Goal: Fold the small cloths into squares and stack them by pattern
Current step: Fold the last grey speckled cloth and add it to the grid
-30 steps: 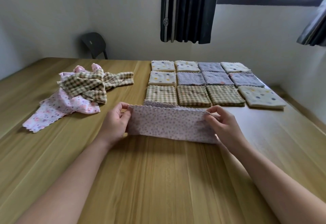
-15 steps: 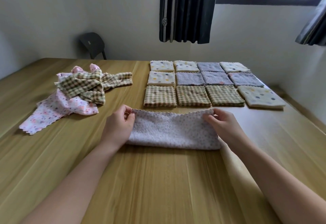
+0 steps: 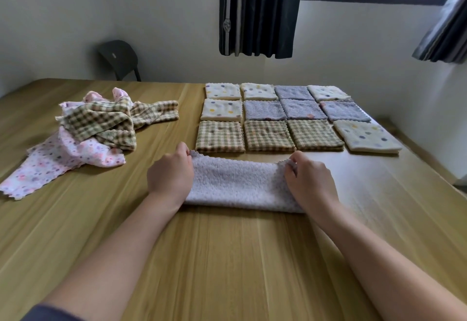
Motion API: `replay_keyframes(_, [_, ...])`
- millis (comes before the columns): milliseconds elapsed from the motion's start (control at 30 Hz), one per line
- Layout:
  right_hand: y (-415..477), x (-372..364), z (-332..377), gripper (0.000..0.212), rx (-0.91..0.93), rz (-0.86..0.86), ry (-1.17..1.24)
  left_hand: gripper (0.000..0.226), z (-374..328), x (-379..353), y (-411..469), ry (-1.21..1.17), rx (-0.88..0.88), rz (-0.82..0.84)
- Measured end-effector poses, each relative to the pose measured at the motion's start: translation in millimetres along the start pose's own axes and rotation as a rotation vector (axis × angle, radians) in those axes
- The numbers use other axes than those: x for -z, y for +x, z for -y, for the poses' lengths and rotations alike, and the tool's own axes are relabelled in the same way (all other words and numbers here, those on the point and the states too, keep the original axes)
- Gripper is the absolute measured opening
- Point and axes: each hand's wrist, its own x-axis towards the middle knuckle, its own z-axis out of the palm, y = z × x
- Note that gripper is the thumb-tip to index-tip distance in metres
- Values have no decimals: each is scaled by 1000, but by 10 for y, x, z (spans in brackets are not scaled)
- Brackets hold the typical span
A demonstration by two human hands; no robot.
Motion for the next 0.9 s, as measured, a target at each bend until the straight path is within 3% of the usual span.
replay_keyframes(233, [5, -52, -12, 17, 45, -20, -171, 16, -8, -60, -17, 40, -47, -81])
replay_keyframes(367, [-98, -73, 85, 42, 325, -70, -50, 35, -1, -28, -51, -117, -356, -220])
replay_keyframes(400, [-147, -85, 149, 50, 358, 35, -9, 42, -15, -23, -73, -165, -427, -155])
replay_keyframes(500, [-285, -161, 259, 62, 333, 400, -47, 79, -46, -43, -133, -202, -501, 273])
replay_keyframes(600, [-304, -168, 270, 58, 301, 557, -185, 93, -21, -135, -137, -21, -492, 518])
replay_keyframes(833, [-279, -110, 198, 52, 277, 534, -209, 98, -71, -57, -226, 74, -450, 569])
replay_keyframes(900, [-293, -59, 160, 46, 290, 420, -82, 97, -98, 39, -249, 79, -421, 461])
